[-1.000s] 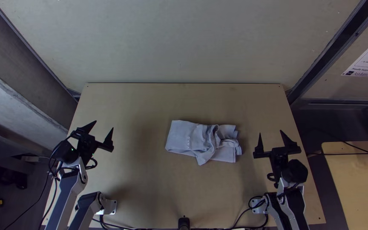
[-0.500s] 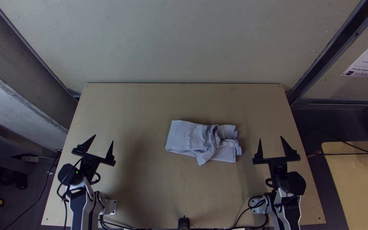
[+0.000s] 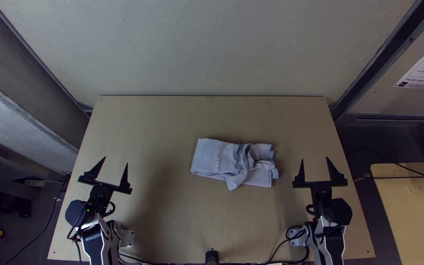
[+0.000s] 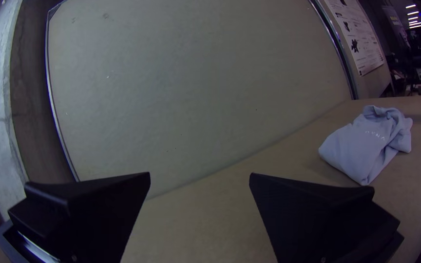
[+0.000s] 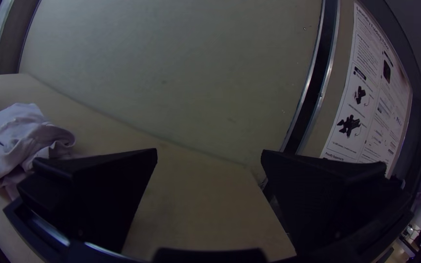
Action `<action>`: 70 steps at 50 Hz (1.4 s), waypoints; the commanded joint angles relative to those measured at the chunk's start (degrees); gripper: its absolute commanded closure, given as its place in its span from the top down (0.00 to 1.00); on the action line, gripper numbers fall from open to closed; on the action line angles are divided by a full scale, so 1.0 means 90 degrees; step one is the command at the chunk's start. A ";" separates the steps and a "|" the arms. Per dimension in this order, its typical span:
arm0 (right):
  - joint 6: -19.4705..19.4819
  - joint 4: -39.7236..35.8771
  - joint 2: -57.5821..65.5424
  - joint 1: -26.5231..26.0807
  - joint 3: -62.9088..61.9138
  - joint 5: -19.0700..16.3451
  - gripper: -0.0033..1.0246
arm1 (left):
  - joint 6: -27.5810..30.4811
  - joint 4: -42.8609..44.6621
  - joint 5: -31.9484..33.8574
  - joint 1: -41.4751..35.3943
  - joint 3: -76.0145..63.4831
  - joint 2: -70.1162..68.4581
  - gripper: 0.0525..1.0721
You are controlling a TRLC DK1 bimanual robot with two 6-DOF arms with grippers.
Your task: Fold the t-shirt
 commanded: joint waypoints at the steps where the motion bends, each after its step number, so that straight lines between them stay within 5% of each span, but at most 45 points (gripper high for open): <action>1: 0.0004 0.0069 -0.0040 -0.0005 -0.0163 -0.0014 0.95 | -0.0221 -0.0169 0.0041 0.0151 -0.0310 -0.0035 0.96; 12: -0.0250 -0.0351 -0.0031 0.0064 -0.0222 -0.0024 0.95 | -0.0436 -0.0179 0.0041 0.0522 -0.0310 -0.0035 0.96; 70: -0.0211 -0.0351 -0.0021 -0.0102 -0.0222 -0.0024 0.96 | -0.0465 -0.0159 0.0041 0.0757 -0.0310 -0.0064 0.96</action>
